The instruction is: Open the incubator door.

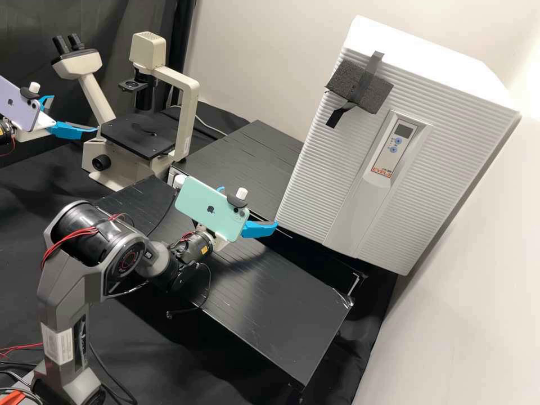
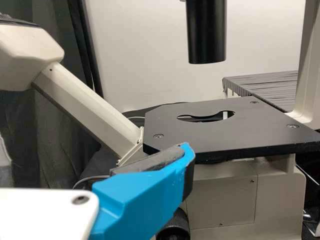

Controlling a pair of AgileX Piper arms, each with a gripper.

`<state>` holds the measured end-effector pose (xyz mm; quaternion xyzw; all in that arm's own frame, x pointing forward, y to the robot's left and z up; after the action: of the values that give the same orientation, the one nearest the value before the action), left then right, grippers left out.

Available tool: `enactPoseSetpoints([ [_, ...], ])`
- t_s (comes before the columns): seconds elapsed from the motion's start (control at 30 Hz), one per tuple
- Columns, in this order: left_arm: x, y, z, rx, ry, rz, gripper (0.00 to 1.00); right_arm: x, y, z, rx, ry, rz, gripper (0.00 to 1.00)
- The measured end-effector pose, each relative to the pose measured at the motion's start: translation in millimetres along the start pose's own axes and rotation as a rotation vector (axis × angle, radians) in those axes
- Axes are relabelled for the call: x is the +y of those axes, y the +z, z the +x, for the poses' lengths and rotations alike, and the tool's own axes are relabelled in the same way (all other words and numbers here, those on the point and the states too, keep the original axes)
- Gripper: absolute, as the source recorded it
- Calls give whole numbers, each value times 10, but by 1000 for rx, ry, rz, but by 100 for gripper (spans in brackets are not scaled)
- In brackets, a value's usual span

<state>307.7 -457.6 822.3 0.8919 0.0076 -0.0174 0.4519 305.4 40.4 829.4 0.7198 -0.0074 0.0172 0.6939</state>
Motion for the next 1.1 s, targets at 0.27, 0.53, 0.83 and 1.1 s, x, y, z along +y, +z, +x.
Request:
enactPoseSetpoints([
  [0.27,0,0,0,0,0,0,100,0,0,0,0,0,0,100],
  [0.53,0,0,0,0,0,0,100,265,-71,-97,34,77,25,100],
  [0.83,0,0,0,0,0,0,100,746,-348,-27,129,231,39,100],
  [1.1,0,0,0,0,0,0,100,1056,-489,116,125,290,27,100],
])
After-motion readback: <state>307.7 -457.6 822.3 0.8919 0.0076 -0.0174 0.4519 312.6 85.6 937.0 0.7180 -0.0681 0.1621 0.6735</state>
